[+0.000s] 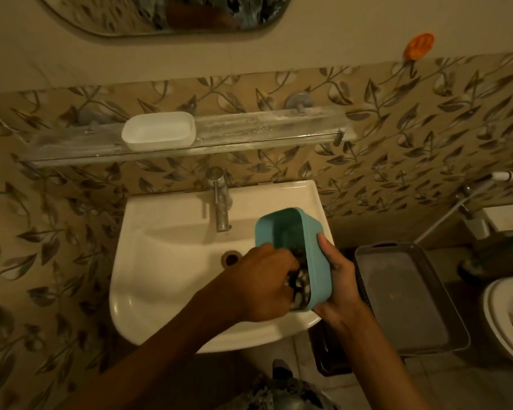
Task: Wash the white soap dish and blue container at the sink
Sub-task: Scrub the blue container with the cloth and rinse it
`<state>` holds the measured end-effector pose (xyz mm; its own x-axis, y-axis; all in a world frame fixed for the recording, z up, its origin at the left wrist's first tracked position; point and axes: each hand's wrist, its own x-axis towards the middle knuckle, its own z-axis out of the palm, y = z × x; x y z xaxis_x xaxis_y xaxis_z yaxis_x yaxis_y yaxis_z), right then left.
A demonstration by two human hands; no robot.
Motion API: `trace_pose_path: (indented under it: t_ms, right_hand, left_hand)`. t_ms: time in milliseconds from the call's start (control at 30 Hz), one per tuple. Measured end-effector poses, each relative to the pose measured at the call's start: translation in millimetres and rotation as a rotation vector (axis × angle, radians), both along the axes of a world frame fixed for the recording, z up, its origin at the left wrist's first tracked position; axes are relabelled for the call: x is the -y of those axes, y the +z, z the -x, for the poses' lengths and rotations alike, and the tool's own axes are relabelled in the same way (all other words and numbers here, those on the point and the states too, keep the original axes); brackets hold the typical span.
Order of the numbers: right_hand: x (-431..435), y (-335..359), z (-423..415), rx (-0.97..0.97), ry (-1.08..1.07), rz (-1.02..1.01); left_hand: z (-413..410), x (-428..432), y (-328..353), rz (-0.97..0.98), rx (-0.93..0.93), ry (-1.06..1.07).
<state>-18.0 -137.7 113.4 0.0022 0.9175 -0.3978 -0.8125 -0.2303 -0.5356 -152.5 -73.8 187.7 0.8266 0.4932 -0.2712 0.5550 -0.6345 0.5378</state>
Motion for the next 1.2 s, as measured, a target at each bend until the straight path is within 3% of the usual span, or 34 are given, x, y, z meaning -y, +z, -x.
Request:
trace_pose_path:
  t_ms: [100,200,333,433,533,600,667,733,833,900,1000,1067,1200]
  right_hand:
    - [1.8,-4.4,3.1,0.015,-0.048,-0.047]
    - [-4.1,1.5,2.3,0.082,-0.116,-0.114]
    - [-7.8,-0.4,12.4,0.458,-0.159,-0.178]
    - [-1.1,-9.0,24.8,0.608,-0.135,-0.170]
    - [-0.3,-11.0,35.6,0.676,-0.155,-0.244]
    - [-7.0,-0.8,34.9,0.723,-0.182,-0.264]
    - [-13.4,13.5,27.6,0.680,-0.188,-0.186]
    - [-14.0,24.2,16.3,0.453,-0.139,-0.058]
    - [-6.8,34.4,0.2,0.233,0.010,-0.001]
    - [-1.0,35.3,-2.6,0.241,0.133,0.037]
    - [3.3,34.2,-2.8,0.281,0.250,0.113]
    - [3.7,34.3,-3.4,0.298,0.262,0.115]
    - [3.6,43.2,-6.7,0.334,0.179,0.051]
  left_hand:
    - [12.3,-13.1,5.4,0.356,0.254,0.093]
    - [22.1,-3.4,4.6,0.696,0.415,0.424]
    - [13.9,45.1,-5.2,1.106,0.624,0.897]
    - [2.3,43.4,7.8,1.247,0.761,1.107]
    - [4.6,20.8,27.5,1.424,0.873,1.153]
    - [5.4,21.4,29.7,1.224,0.861,1.042]
    - [11.2,34.4,23.4,0.795,0.695,0.816]
    - [20.1,47.0,15.0,0.523,0.630,0.491]
    - [32.0,40.2,7.4,0.330,0.457,0.145]
    - [38.1,25.8,3.7,0.138,0.257,-0.130]
    - [42.7,12.1,3.7,-0.444,0.107,-0.496]
    - [43.2,12.3,6.2,-0.636,0.048,-0.527]
    - [30.3,28.4,4.1,-0.528,0.091,-0.329]
